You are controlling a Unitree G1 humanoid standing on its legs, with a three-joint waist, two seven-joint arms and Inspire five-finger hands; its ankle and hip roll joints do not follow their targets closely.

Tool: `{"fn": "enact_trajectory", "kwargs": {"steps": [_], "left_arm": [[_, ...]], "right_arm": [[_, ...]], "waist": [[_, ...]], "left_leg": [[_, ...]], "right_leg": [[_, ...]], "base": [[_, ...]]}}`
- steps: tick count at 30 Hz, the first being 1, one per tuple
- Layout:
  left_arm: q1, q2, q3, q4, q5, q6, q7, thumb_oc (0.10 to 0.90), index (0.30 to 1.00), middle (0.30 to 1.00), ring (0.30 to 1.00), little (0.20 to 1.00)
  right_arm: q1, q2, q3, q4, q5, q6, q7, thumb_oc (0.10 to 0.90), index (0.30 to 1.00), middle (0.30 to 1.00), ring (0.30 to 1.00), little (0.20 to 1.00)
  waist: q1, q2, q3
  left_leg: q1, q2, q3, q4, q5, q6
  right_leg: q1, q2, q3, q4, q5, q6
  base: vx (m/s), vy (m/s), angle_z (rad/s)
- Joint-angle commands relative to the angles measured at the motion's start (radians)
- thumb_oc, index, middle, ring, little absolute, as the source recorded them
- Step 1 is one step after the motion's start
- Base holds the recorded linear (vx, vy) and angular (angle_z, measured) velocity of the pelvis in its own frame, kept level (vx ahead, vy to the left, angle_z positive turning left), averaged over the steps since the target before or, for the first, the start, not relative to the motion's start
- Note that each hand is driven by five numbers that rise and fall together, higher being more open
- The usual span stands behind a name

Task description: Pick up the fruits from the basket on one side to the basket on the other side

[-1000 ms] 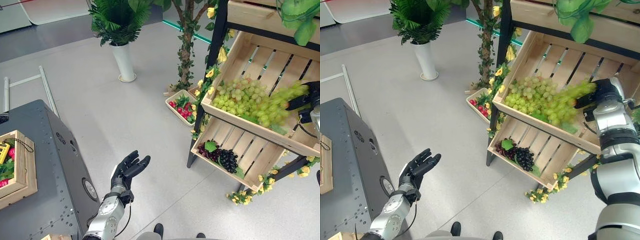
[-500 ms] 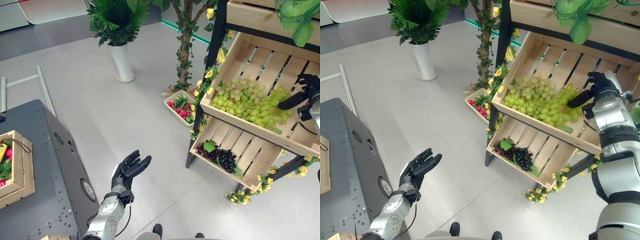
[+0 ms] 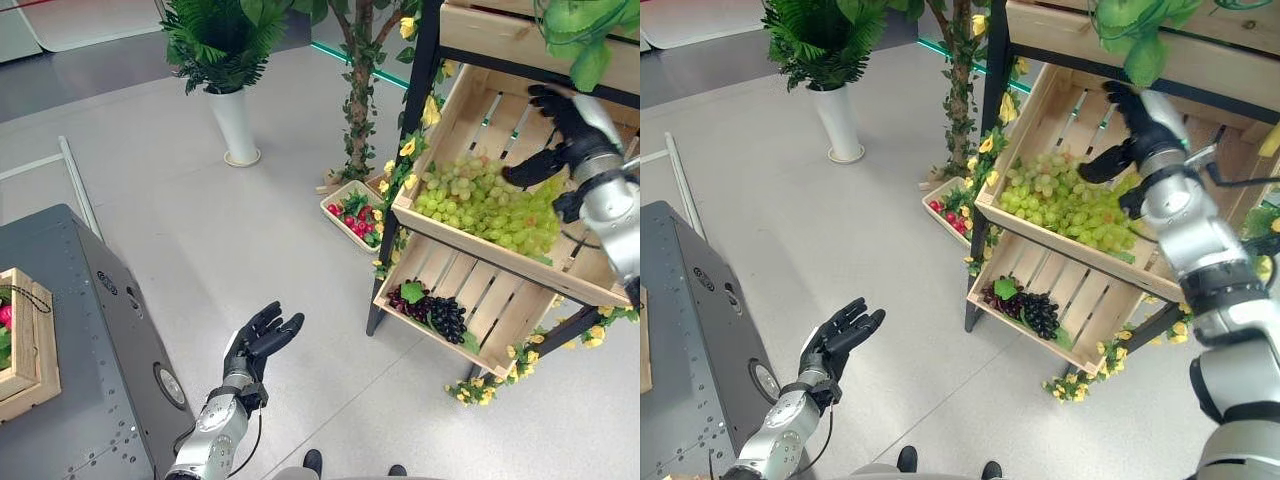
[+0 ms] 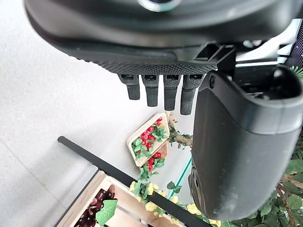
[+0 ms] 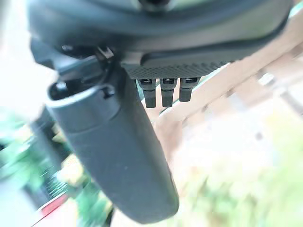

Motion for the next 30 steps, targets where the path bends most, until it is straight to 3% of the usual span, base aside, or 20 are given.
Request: {"fn": "enact_trajectory", "kwargs": {"steps": [1, 3, 7, 11, 15, 19, 23, 30], "left_arm": [[-0.054, 0.033, 0.012, -0.098, 0.048, -0.092, -0.014, 0.8, 0.9, 0.9, 0.9, 0.9], [-0.053, 0.025, 0.013, -0.113, 0.058, -0.087, 0.001, 0.8, 0.9, 0.9, 0.9, 0.9], [-0.054, 0.019, 0.014, -0.117, 0.062, -0.084, 0.012, 0.8, 0.9, 0.9, 0.9, 0.9], [-0.059, 0.005, 0.016, -0.117, 0.072, -0.082, 0.027, 0.8, 0.9, 0.9, 0.9, 0.9], [-0.055, -0.004, 0.021, -0.119, 0.081, -0.082, 0.034, 0.8, 0.9, 0.9, 0.9, 0.9], [-0.049, -0.018, 0.022, -0.126, 0.09, -0.086, 0.05, 0.8, 0.9, 0.9, 0.9, 0.9], [-0.036, -0.035, 0.011, -0.141, 0.104, -0.088, 0.059, 0.8, 0.9, 0.9, 0.9, 0.9], [-0.025, -0.032, -0.004, -0.151, 0.106, -0.099, 0.066, 0.8, 0.9, 0.9, 0.9, 0.9]], "right_arm": [[-0.032, 0.0, -0.072, -0.059, -0.11, -0.081, -0.105, 0.8, 0.9, 0.9, 0.9, 0.9], [0.037, 0.03, -0.095, -0.153, -0.183, -0.078, -0.124, 0.8, 0.9, 0.9, 0.9, 0.9], [0.102, 0.057, -0.114, -0.247, -0.185, -0.075, -0.113, 0.8, 0.9, 0.9, 0.9, 0.9], [0.175, 0.113, -0.132, -0.359, -0.068, -0.079, -0.064, 0.8, 0.9, 0.9, 0.9, 0.9], [0.226, 0.174, -0.152, -0.428, -0.06, -0.125, -0.088, 0.8, 0.9, 0.9, 0.9, 0.9], [0.303, 0.245, -0.189, -0.503, -0.089, -0.207, -0.158, 0.8, 0.9, 0.9, 0.9, 0.9], [0.408, 0.336, -0.181, -0.554, -0.216, -0.322, -0.247, 0.8, 0.9, 0.9, 0.9, 0.9], [0.446, 0.335, -0.134, -0.584, -0.48, -0.484, -0.357, 0.8, 0.9, 0.9, 0.9, 0.9]], "waist": [[-0.008, -0.046, -0.081], [-0.019, -0.041, -0.076], [-0.032, -0.037, -0.075], [-0.047, -0.032, -0.071], [-0.054, -0.03, -0.067], [-0.063, -0.024, -0.063], [-0.066, -0.015, -0.061], [-0.06, -0.007, -0.059]], "left_leg": [[0.045, -0.008, 0.023, 0.002, -0.12, 0.009], [0.046, -0.007, 0.03, 0.002, -0.122, 0.013], [0.049, -0.005, 0.041, 0.002, -0.126, 0.016], [0.052, -0.004, 0.055, 0.002, -0.13, 0.018], [0.055, -0.004, 0.06, 0.002, -0.133, 0.02], [0.058, -0.004, 0.065, 0.002, -0.138, 0.023], [0.061, -0.004, 0.069, 0.002, -0.14, 0.028], [0.061, -0.004, 0.07, 0.002, -0.143, 0.029]], "right_leg": [[0.043, -0.017, 0.013, 0.006, -0.027, -0.04], [0.041, -0.017, 0.019, 0.006, -0.026, -0.04], [0.039, -0.017, 0.029, 0.006, -0.025, -0.038], [0.036, -0.017, 0.039, 0.006, -0.024, -0.037], [0.035, -0.016, 0.045, 0.006, -0.024, -0.038], [0.035, -0.014, 0.055, 0.006, -0.023, -0.037], [0.034, -0.014, 0.063, 0.006, -0.024, -0.034], [0.034, -0.013, 0.06, 0.006, -0.027, -0.03]], "base": [[0.0, -0.006, -0.06], [0.0, -0.009, -0.07], [0.01, -0.007, -0.11], [0.01, -0.01, -0.07], [0.01, -0.011, -0.1], [0.01, -0.005, -0.05], [0.0, -0.001, -0.01], [0.0, 0.0, 0.0]]}}
